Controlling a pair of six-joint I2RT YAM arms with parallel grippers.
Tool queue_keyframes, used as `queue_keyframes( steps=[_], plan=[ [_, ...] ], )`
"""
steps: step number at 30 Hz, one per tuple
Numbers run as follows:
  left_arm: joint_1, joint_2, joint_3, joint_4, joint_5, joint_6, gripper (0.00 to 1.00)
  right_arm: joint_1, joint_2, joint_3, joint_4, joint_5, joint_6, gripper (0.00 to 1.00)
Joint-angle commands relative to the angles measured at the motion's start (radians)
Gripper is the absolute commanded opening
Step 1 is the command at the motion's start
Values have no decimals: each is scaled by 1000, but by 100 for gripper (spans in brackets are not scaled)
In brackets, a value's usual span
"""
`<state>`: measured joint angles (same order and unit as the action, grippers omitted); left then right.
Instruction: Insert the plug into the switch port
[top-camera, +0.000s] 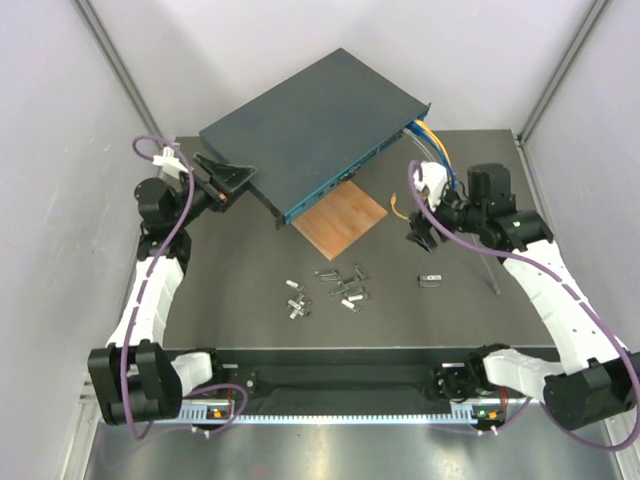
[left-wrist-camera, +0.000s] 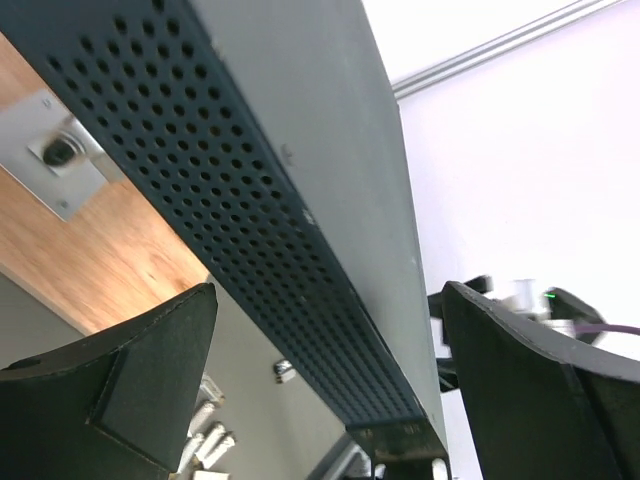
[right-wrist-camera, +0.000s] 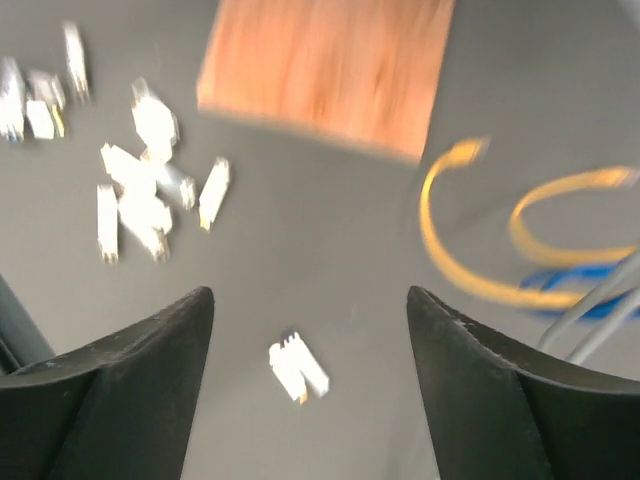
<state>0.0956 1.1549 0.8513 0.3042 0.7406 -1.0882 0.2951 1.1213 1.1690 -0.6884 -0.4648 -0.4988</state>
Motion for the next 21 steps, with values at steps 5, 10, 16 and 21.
queue_keyframes(
  steps=[5, 10, 16, 21],
  plan=[
    [130, -64, 55, 50, 124, 42, 99, -39, 31, -184, -102, 168, -267, 64],
    [170, -81, 48, 101, 187, 17, 97, -54, 60, -298, 27, 277, -299, 59],
    [170, -132, 20, 102, 180, 24, 97, -54, 106, -416, 182, 374, -365, 55],
    [171, -120, 46, 105, 183, 5, 97, -63, 172, -430, 242, 394, -385, 54]
  ],
)
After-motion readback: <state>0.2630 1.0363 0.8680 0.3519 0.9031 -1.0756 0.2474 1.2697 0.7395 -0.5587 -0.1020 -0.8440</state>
